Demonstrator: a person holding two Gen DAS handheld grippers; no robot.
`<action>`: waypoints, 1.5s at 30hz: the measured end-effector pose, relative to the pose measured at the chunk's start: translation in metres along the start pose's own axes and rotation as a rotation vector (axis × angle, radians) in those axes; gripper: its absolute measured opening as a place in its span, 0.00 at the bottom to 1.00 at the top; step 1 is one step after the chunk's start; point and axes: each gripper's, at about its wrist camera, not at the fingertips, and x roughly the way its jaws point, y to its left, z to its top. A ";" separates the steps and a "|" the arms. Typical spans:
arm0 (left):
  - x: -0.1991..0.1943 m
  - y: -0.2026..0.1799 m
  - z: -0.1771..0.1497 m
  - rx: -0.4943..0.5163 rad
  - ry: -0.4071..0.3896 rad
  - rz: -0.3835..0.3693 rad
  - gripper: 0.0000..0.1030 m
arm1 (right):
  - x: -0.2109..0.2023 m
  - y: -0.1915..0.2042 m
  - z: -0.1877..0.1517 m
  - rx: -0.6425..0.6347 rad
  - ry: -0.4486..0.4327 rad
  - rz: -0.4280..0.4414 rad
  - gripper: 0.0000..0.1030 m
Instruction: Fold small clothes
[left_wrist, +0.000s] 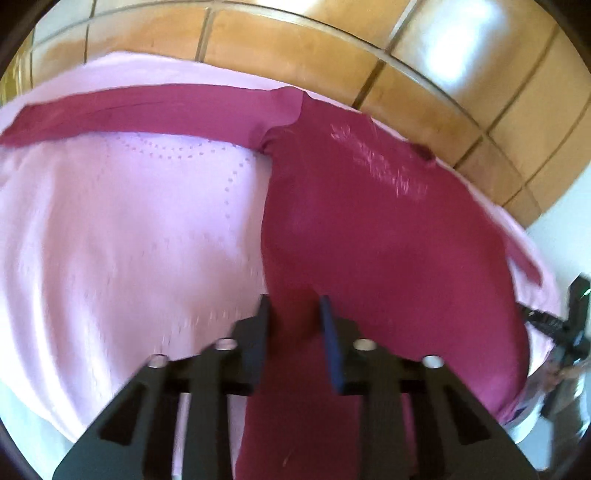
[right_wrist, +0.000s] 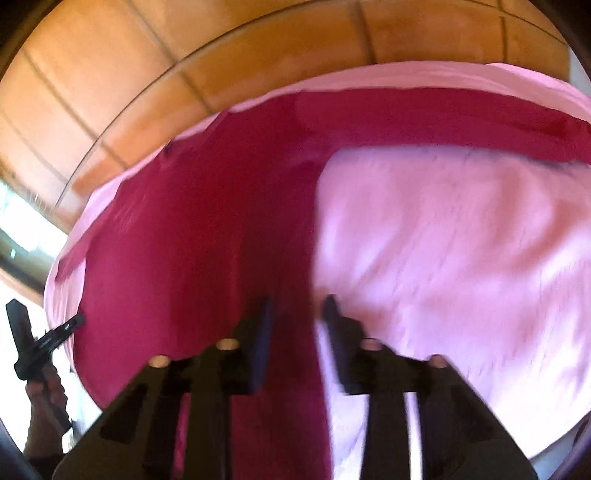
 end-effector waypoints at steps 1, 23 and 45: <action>-0.001 -0.001 -0.002 0.011 -0.001 0.001 0.12 | -0.002 0.003 -0.004 -0.026 0.004 -0.020 0.06; -0.022 0.091 0.064 -0.298 -0.143 0.092 0.48 | -0.043 0.029 -0.008 -0.104 -0.198 -0.179 0.62; 0.015 0.186 0.130 -0.585 -0.248 0.219 0.12 | 0.037 0.096 -0.023 -0.279 -0.079 -0.079 0.77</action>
